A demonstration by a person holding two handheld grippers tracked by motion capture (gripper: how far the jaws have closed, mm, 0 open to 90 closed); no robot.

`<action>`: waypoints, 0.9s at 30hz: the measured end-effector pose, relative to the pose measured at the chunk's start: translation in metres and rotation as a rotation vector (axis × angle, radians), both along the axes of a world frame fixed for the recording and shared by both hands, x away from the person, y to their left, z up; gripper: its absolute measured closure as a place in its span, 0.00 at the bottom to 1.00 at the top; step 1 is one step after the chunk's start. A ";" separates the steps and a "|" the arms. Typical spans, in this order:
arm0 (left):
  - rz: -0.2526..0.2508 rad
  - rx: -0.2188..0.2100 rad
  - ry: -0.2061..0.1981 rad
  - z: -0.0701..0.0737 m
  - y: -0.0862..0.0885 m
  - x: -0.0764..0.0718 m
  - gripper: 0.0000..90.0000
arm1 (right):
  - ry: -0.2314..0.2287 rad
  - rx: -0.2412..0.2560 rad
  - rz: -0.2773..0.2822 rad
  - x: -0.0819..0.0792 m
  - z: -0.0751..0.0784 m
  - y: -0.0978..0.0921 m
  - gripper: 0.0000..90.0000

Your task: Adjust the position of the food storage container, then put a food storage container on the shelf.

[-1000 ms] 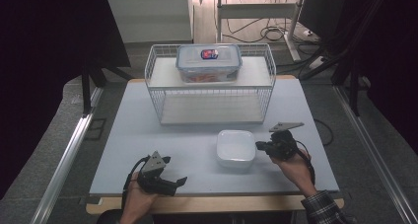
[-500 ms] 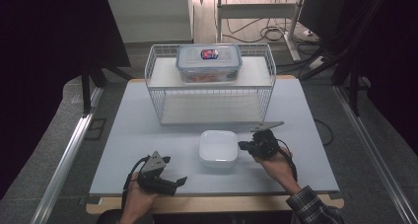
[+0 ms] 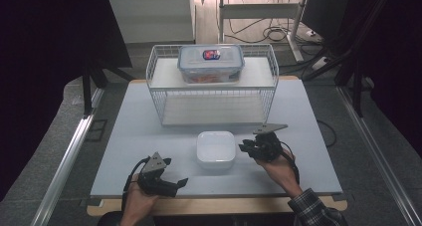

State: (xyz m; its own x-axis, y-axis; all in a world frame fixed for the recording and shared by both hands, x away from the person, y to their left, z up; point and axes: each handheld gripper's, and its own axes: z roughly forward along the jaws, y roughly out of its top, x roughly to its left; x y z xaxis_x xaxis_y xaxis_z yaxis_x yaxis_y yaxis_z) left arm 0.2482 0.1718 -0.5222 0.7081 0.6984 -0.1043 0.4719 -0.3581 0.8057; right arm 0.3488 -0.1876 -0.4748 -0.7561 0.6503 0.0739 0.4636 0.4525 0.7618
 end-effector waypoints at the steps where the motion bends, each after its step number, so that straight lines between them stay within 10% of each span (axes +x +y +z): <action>1: 0.003 0.004 -0.004 0.000 0.000 0.000 0.07 | -0.011 0.003 0.003 -0.003 0.001 -0.003 0.64; 10: 0.006 0.070 -0.029 0.002 -0.002 -0.003 0.06 | -0.047 0.068 0.034 -0.023 0.001 -0.024 0.12; 27: 0.004 0.037 0.002 0.000 -0.003 -0.001 0.05 | -0.049 -0.033 0.048 -0.038 -0.019 -0.034 0.03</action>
State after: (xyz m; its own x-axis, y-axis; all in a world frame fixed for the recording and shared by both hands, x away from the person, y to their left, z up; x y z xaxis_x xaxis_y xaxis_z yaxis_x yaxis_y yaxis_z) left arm 0.2468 0.1691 -0.5227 0.7049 0.7048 -0.0800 0.4750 -0.3853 0.7911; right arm 0.3108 -0.2218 -0.4942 -0.7887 0.6146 0.0152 0.4036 0.4990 0.7669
